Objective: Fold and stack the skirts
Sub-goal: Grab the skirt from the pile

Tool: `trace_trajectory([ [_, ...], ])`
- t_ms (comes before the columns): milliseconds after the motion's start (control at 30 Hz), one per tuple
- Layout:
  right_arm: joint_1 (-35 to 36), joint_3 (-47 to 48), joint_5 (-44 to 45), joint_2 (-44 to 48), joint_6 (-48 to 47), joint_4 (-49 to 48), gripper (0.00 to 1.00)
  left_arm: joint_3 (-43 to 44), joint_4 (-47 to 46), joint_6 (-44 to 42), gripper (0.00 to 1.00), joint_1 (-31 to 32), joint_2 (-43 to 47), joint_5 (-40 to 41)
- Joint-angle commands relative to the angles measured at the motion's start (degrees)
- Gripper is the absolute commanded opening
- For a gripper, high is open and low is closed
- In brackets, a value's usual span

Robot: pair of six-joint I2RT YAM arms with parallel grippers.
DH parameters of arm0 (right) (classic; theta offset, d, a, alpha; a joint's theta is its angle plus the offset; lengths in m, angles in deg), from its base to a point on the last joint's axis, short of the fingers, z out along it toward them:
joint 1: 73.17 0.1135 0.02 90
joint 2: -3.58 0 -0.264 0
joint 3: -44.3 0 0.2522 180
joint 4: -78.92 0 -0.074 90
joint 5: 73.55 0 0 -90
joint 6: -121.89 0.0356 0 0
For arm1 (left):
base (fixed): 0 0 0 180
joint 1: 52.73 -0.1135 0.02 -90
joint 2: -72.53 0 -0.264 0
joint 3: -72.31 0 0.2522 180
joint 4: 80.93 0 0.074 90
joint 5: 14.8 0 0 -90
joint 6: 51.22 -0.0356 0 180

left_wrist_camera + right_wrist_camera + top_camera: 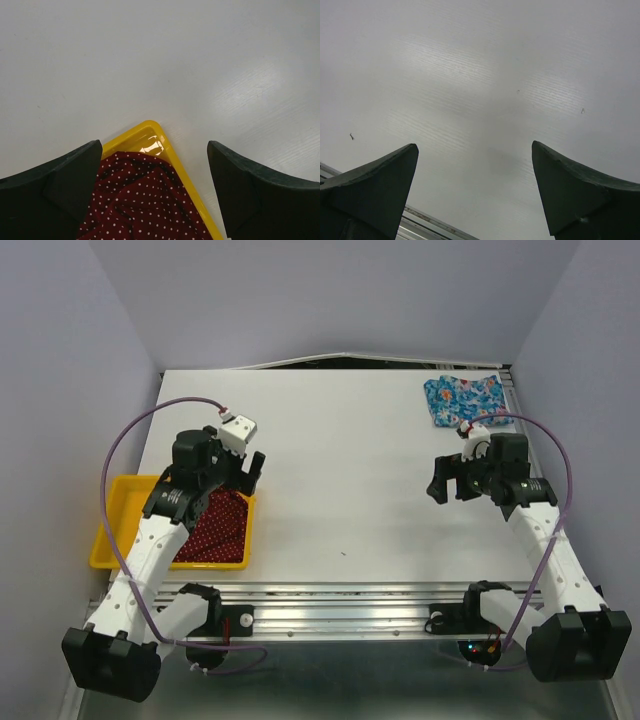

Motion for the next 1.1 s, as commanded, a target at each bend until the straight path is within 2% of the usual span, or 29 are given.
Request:
trace_trajectory([
  [0, 0.1, -0.7, 0.0, 0.5, 0.5, -2.3, 1.00, 4.2, 3.2, -1.1, 0.98, -0.3, 0.5, 0.3],
  [233, 0.1, -0.2, -0.2, -0.6, 0.3, -1.9, 1.00, 13.7, 19.3, -11.4, 0.98, -3.0, -1.0, -1.8],
  [333, 0.1, -0.2, -0.6, -1.5, 0.1, -2.0, 1.00, 16.5, 30.3, -19.7, 0.98, -7.7, -5.1, -4.0],
  [400, 0.1, 0.3, -1.0, -2.7, 0.1, -2.1, 1.00, 16.7, 36.6, -27.0, 0.98, -13.3, -6.4, -5.2],
  [500, 0.1, 1.0, -1.7, -4.2, 0.1, -2.1, 1.00, 14.1, 40.9, -33.5, 0.98, -20.4, -7.9, -5.3],
  [567, 0.1, 1.1, -1.9, -4.7, 0.2, -2.3, 1.00, 11.8, 41.0, -37.3, 0.98, -22.4, -8.7, -3.9],
  [700, 0.1, 1.1, -2.2, -5.9, 0.1, -2.7, 1.00, 4.2, 35.0, -38.4, 0.98, -24.2, -10.6, -1.4],
  [933, 0.1, 1.7, -2.5, -6.8, 0.2, -2.5, 1.00, -6.3, 20.7, -34.9, 0.98, -24.1, -17.1, -1.9],
  [1000, 0.1, 1.8, -2.5, -6.9, 0.3, -2.5, 1.00, -7.3, 18.1, -34.5, 0.93, -24.1, -18.1, -3.2],
  [1033, 0.1, 1.8, -2.5, -7.0, 0.2, -2.5, 1.00, -7.5, 17.4, -34.0, 0.86, -24.1, -18.4, -3.8],
  [1067, 0.1, 1.8, -2.6, -7.1, 0.2, -2.6, 1.00, -7.3, 17.2, -33.7, 0.60, -24.0, -18.2, -4.3],
])
